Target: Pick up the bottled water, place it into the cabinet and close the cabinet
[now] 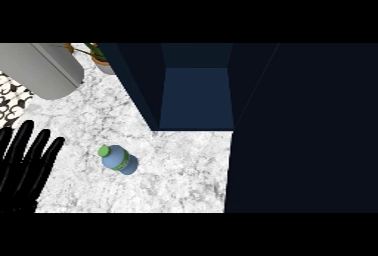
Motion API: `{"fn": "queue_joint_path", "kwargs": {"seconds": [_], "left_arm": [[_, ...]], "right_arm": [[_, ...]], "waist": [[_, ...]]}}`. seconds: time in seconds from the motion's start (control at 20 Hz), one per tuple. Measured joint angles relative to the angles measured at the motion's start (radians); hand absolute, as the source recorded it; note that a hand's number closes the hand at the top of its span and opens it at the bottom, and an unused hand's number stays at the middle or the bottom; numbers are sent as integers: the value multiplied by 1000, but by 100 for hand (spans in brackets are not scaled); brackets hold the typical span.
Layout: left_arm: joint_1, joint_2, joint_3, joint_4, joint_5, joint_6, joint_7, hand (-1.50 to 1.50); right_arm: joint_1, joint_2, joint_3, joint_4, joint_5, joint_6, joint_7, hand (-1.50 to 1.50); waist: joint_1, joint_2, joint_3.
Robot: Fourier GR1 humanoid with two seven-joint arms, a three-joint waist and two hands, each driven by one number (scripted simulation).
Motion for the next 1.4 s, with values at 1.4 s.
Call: {"fn": "queue_joint_path", "kwargs": {"seconds": [1.4], "left_arm": [[-25, 35, -43, -13, -107, 111, 55, -150]], "right_arm": [[-97, 8, 126, -46, 67, -141, 178, -150]], "waist": [[-5, -1, 0]]}}
